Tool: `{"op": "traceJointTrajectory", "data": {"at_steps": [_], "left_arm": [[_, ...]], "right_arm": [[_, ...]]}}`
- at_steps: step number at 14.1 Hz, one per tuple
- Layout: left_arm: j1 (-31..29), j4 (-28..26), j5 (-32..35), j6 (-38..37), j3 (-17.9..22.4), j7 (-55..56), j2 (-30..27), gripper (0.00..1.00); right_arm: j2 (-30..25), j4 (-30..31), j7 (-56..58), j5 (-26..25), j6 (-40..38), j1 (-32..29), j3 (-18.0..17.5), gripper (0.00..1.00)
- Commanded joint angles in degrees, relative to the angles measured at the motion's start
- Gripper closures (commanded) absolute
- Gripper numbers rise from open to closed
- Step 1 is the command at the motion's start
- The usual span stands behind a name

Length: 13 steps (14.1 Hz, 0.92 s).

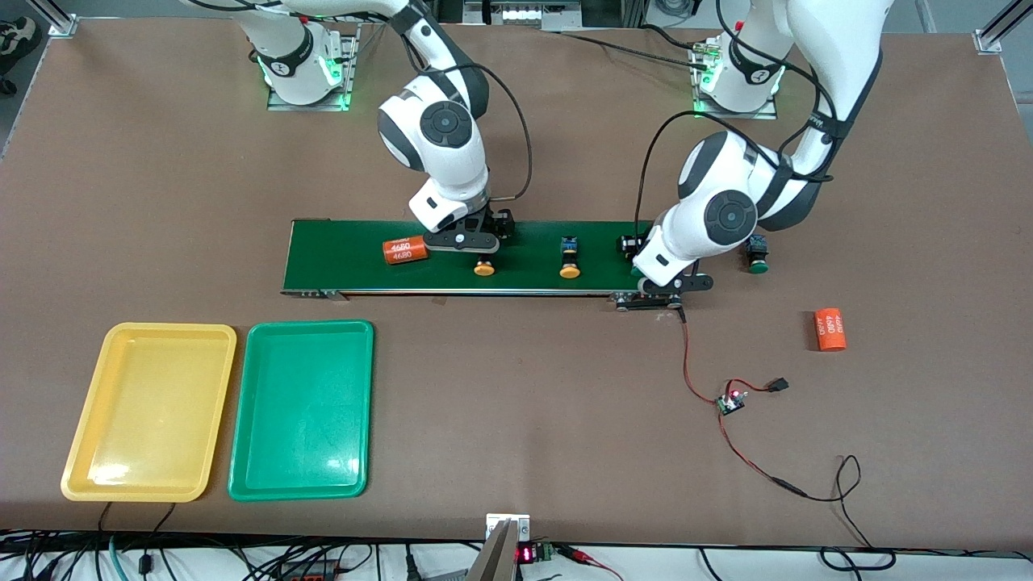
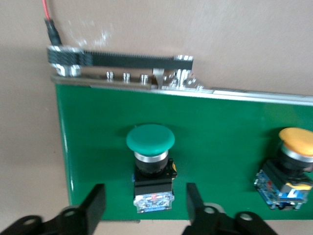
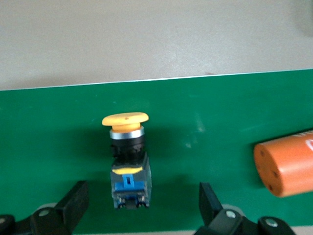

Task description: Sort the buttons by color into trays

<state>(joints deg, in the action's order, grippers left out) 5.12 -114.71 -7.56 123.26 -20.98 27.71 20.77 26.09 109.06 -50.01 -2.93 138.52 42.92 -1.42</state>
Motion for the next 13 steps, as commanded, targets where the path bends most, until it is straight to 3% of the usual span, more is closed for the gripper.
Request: {"op": "traceJointTrajectory", "data": {"at_steps": [1, 5, 7, 9, 11, 13], "left_arm": [[-1.1, 3.4, -0.2, -4.3, 1.4, -0.3, -3.0, 0.0], [-1.2, 7.4, 7.8, -8.4, 9.5, -4.3, -2.4, 0.0], [-1.2, 7.5, 10.6, -8.1, 13.8, -10.5, -1.5, 0.0], [-2.2, 7.6, 10.5, -5.7, 18.0, -18.3, -1.3, 0.0], [-2.4, 7.6, 10.5, 1.2, 23.4, -27.6, 0.0, 0.0], [-4.4, 7.5, 10.3, 8.6, 25.5, -33.9, 2.9, 0.0]], "right_arm": [[3.1, -1.4, -1.0, -2.2, 2.5, 0.2, 0.2, 0.22], [2.7, -1.5, 0.2, -2.1, 2.5, -0.3, 0.1, 0.9], [1.6, -1.5, 0.3, -2.1, 2.1, -0.7, 0.2, 1.0], [0.1, -1.5, 2.1, -2.1, 0.1, -1.6, 0.5, 1.0], [-2.4, -1.6, 7.3, -1.6, -4.3, -3.9, 0.7, 1.0], [-5.2, -1.9, 13.0, -1.3, -9.3, -6.8, 1.5, 1.0]]}}
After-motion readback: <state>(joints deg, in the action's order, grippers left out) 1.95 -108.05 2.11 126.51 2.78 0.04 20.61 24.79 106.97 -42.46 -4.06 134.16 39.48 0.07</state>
